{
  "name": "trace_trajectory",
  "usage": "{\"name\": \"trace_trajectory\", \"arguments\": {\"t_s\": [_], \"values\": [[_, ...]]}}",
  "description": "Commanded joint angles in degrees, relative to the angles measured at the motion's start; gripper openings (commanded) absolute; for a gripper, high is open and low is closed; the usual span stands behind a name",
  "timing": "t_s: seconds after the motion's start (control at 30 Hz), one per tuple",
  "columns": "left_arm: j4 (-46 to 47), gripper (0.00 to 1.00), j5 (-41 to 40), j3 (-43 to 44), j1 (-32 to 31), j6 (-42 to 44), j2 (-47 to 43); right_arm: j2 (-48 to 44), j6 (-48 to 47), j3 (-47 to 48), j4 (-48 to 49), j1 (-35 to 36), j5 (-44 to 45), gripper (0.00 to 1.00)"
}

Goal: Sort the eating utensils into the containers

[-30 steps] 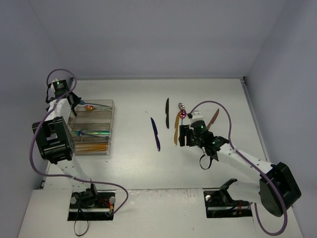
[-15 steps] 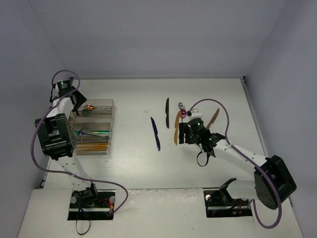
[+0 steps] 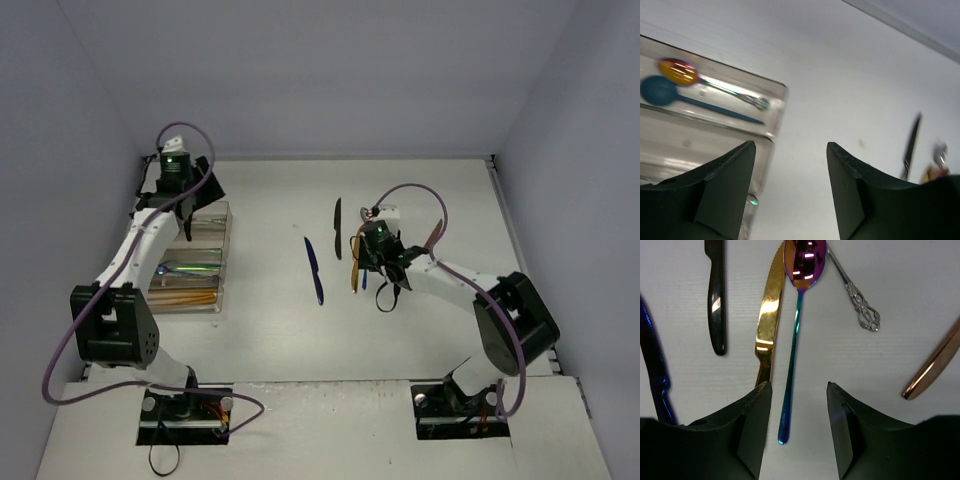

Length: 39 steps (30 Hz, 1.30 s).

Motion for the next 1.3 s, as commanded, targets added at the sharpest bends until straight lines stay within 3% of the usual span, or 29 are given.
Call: {"name": "trace_trajectory", "arguments": {"t_s": [0.0,0.2,0.57,0.7,0.73,0.8,1.03,1.27], "values": [[-2.17,0.56,-0.70,-3.96,-9.04,3.42,-7.58,5.80,2.96,7.00,1.74,-1.43,2.77,0.41],[-3.44,0.56,-0.01,-10.45,-13.64,5.22,-15.03,11.96,4.22,11.29,1.65,-2.17,3.86,0.36],[-3.65,0.59,1.76,-16.31,-14.14,5.81,-22.30,18.59,6.01,13.69,1.65,-3.58,5.57,0.28],[-3.33,0.59,2.90,-16.28,-14.57,5.20,-21.57,18.91,6.24,13.38,1.56,-4.10,5.44,0.13],[-3.22,0.59,3.24,-16.11,-14.73,5.09,-21.35,18.36,6.01,13.21,1.56,-4.21,5.71,0.04],[-3.27,0.59,3.82,-15.51,-15.08,4.97,-20.63,16.75,3.76,12.91,1.57,-4.33,6.02,0.00],[-0.92,0.59,8.56,-12.92,-16.17,2.80,-18.93,6.26,-9.10,11.52,2.00,-3.02,0.87,0.00],[4.43,0.59,13.37,-9.65,-19.17,0.02,-15.35,-8.81,-19.10,5.62,5.51,2.32,-12.92,0.00]]}}
